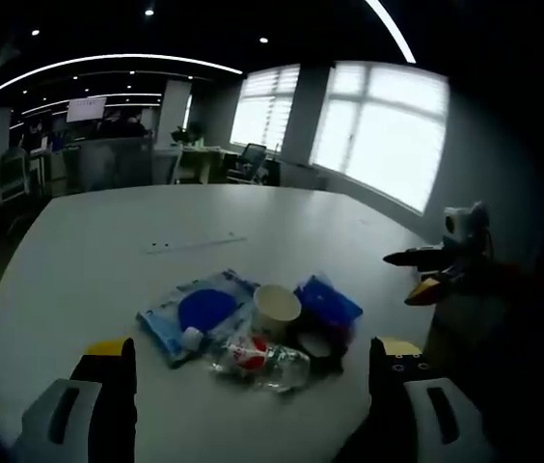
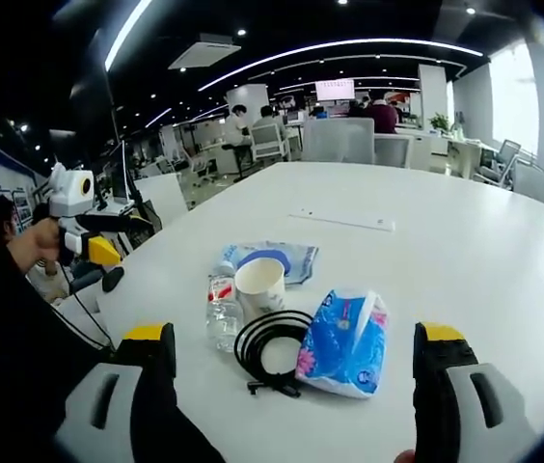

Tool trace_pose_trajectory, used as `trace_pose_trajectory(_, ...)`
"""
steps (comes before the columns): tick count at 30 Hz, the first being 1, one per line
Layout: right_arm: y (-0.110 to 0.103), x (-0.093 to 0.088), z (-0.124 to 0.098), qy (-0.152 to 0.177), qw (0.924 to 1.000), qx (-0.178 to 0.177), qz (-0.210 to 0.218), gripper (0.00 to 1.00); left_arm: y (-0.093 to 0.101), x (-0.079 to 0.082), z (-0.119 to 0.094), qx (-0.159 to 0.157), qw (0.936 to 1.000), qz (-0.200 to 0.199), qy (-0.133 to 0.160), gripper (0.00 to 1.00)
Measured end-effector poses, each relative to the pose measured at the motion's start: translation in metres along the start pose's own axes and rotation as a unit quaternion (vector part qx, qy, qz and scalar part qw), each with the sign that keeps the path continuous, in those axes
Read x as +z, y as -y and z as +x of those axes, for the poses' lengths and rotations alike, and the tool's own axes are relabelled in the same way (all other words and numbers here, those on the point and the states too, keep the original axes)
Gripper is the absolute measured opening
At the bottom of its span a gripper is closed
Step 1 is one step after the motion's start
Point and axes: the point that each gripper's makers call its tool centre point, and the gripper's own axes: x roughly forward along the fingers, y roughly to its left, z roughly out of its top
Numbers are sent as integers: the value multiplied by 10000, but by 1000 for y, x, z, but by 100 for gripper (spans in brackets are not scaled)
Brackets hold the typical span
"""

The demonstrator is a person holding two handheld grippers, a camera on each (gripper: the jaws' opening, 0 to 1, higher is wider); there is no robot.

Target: Arrange the tabletop items into an orderly group along one side of the table until the central work area is clear of visible clutter.

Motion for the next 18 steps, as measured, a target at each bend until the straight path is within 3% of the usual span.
trace_pose_trajectory(18,-1,1,4,-55,10000,50,-17,100,-1,1,-1,1,10000,53,-66,100)
